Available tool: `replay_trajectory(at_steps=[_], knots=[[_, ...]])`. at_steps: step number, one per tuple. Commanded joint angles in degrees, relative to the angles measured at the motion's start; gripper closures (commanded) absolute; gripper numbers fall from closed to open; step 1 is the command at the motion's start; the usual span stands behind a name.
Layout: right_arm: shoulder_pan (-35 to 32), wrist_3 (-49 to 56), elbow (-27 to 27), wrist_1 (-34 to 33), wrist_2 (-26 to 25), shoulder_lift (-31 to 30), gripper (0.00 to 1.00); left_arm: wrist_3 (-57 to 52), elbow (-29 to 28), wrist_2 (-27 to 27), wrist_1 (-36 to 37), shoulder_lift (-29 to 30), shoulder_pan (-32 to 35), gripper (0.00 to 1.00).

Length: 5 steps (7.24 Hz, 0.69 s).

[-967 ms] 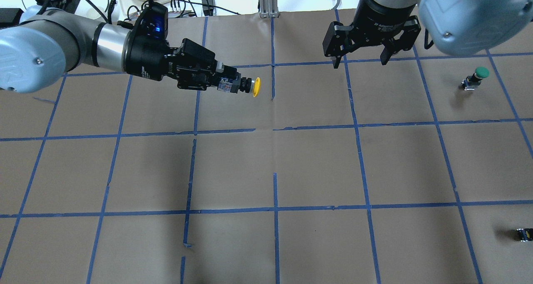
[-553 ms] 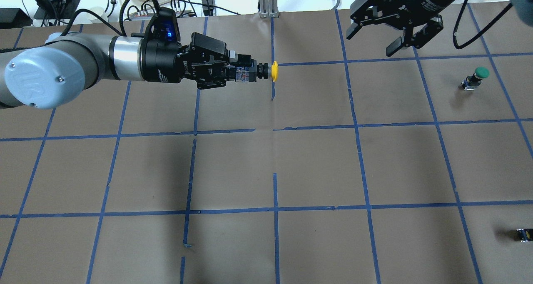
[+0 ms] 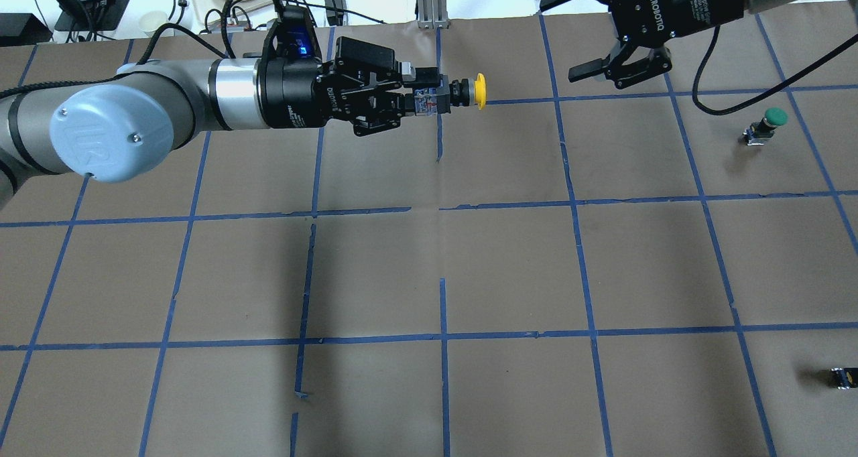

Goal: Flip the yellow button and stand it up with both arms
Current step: 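Lift the yellow button with the left gripper toward the table center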

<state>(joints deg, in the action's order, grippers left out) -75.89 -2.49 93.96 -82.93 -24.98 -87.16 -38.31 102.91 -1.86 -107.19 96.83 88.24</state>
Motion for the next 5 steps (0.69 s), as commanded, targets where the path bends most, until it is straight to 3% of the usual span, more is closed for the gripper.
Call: replay_trajectory(at_steps=[1, 5], knots=[[-0.14, 0.2, 1.05, 0.05, 5.28, 0.14, 0.0, -0.01, 0.01, 2.48, 0.05, -0.41, 2.19, 0.97], [-2.15, 1.26, 7.7, 0.75, 5.29, -3.35, 0.0, -0.01, -0.69, 5.82, 1.55, 0.73, 3.17, 0.97]])
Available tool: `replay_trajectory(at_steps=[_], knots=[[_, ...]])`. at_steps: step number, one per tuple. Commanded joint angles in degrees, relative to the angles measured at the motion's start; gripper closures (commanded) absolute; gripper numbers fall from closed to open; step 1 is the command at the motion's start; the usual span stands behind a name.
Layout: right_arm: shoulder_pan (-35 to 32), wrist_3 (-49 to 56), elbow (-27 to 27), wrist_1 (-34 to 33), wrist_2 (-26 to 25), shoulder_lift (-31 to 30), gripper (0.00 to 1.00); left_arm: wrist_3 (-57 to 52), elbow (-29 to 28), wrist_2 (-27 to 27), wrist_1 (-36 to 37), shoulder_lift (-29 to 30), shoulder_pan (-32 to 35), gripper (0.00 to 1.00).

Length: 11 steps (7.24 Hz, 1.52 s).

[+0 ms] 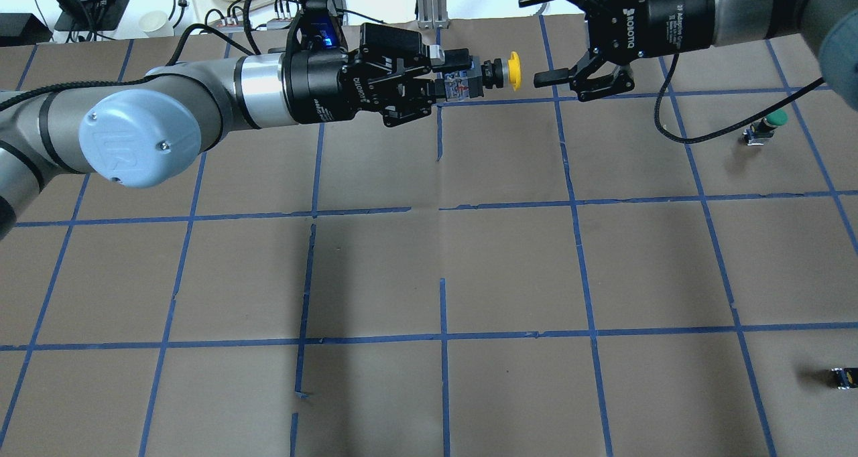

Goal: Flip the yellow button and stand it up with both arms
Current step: 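Bring the right gripper to the yellow cap and grasp it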

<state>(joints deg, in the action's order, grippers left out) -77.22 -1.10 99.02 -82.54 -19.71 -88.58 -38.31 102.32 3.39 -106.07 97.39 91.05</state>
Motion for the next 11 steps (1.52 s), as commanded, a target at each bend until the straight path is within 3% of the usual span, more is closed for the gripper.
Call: replay_trajectory(at_steps=[1, 4, 5, 7, 8, 10, 11], knots=[[-0.83, -0.56, 4.41, 0.28, 0.2, -3.51, 0.0, 0.08, -0.19, 0.74, 1.56, 0.69, 0.36, 0.97], [-0.65, -3.73, 3.03, -0.43, 0.9, -3.44, 0.01, -0.01, -0.2, 0.48, 2.71, 0.61, 0.27, 0.97], [-0.56, -3.91, 2.94, -1.21, 0.99, -3.53, 0.08, 0.08, -0.2, 0.39, 2.71, 0.52, 0.27, 0.97], [-0.56, -3.2, 3.03, -1.39, 0.99, -4.05, 0.5, 0.08, -0.2, 0.48, 2.8, 0.17, 0.36, 0.97], [-0.48, -3.38, 3.03, -1.39, 0.99, -4.49, 0.59, 0.08, -0.2, 0.48, 2.8, 0.08, 0.36, 0.97], [-0.56, -3.99, 2.94, -1.3, 0.9, -4.58, 0.61, 0.08, -0.2, 0.39, 2.89, -0.18, 0.36, 0.97], [-0.48, -3.99, 2.94, -1.3, 0.99, -4.58, 0.61, 0.08, -0.2, 0.13, 2.89, -0.18, 0.36, 0.9]])
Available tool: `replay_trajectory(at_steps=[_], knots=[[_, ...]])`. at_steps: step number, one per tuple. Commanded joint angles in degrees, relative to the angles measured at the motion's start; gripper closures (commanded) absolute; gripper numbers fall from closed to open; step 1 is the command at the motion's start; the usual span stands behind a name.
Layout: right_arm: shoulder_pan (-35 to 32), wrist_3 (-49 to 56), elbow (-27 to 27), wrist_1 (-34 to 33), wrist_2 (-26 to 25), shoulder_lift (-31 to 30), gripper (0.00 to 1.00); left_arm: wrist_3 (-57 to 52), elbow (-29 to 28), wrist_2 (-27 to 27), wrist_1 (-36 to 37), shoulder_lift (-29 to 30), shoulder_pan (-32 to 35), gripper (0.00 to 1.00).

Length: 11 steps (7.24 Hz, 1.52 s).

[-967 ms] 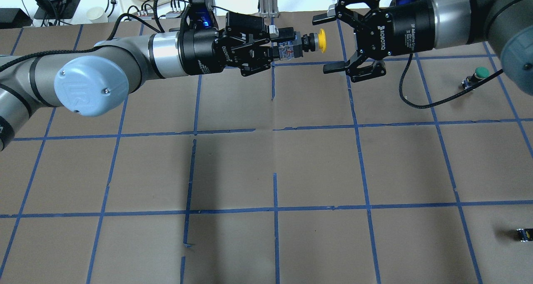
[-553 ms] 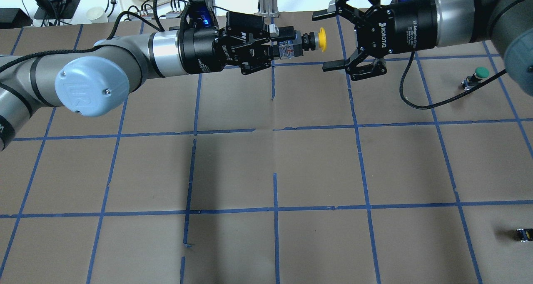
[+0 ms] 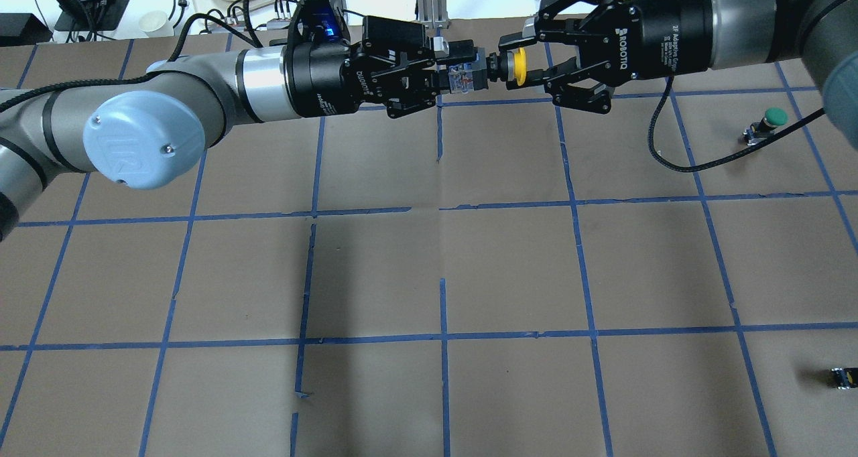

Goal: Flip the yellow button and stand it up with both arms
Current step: 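Open the left gripper and withdraw it while the right gripper pulls the button away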

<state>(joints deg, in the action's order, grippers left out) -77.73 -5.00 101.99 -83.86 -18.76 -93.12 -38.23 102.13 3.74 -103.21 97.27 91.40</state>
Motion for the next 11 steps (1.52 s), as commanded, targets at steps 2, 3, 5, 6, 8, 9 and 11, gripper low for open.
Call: replay_trajectory(at_steps=[2, 3, 5, 6, 8, 9, 11], knots=[[0.03, -0.19, -0.12, 0.01, -0.04, -0.04, 0.61, 3.66, -0.09, -0.48, 0.12, -0.93, 0.18, 0.0], [0.03, -0.19, -0.12, -0.08, 0.04, -0.04, 0.61, 6.39, -0.09, -0.57, 2.21, -1.64, 0.18, 0.0], [1.34, -0.19, -1.87, -0.17, -1.26, 0.31, 0.61, 8.34, -0.35, -4.23, 3.19, -1.3, -0.69, 0.02], [4.66, 0.16, -3.01, 0.09, -2.58, 0.48, 0.59, 9.91, -0.87, -9.75, 3.8, -1.64, -2.26, 0.02], [10.38, 2.09, -3.46, -5.58, -5.12, 0.48, 0.59, 23.11, -3.42, -27.18, 14.53, -1.73, -6.57, 0.01], [10.49, 4.53, -3.64, -9.1, -11.84, -0.12, 0.6, 31.64, -4.3, -37.38, 24.97, -1.21, -6.67, 0.01], [10.14, 16.96, -3.38, -11.33, -26.07, -1.96, 0.61, 32.96, -6.05, -52.69, 27.8, -1.03, -6.33, 0.01]])
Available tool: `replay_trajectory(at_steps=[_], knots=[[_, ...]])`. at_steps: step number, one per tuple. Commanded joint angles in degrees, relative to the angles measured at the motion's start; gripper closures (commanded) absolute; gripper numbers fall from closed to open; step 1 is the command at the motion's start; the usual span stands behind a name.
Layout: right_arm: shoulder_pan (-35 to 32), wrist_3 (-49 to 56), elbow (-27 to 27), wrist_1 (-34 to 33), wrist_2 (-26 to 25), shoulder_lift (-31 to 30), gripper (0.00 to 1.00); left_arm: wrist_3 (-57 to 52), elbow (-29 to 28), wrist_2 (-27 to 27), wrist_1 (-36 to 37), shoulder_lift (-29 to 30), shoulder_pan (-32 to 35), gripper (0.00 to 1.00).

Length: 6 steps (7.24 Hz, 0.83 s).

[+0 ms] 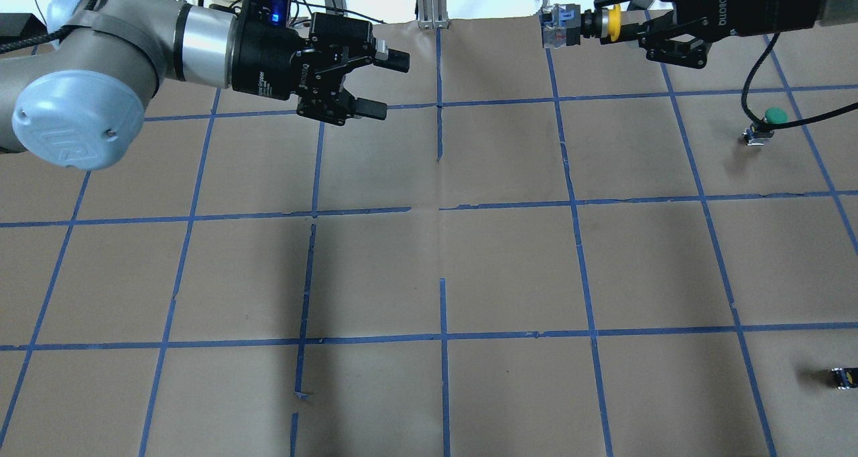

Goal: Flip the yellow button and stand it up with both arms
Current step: 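Open the left gripper and withdraw it while the right gripper pulls the button away, then carry the button with the right gripper and lower it cap-up onto the table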

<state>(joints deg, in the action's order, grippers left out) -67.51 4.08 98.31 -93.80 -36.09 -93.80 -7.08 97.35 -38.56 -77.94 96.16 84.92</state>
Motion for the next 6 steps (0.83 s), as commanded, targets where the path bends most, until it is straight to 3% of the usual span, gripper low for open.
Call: replay_trajectory(at_steps=[1, 4, 6], knots=[[-1.21, 16.23, 1.69, -0.87, -17.0, -3.47, 0.63, 1.72, -3.72, -20.75, 1.92, 0.0, 0.76, 0.0], [-2.27, 48.72, 10.92, -3.05, -33.28, -4.37, 0.68, 1.81, -6.73, -45.05, -1.16, -3.51, 4.36, 0.0], [-1.83, 67.63, 14.34, -8.82, -43.21, -3.85, 0.68, 2.33, -9.7, -50.46, -6.84, -4.57, 4.81, 0.0]])
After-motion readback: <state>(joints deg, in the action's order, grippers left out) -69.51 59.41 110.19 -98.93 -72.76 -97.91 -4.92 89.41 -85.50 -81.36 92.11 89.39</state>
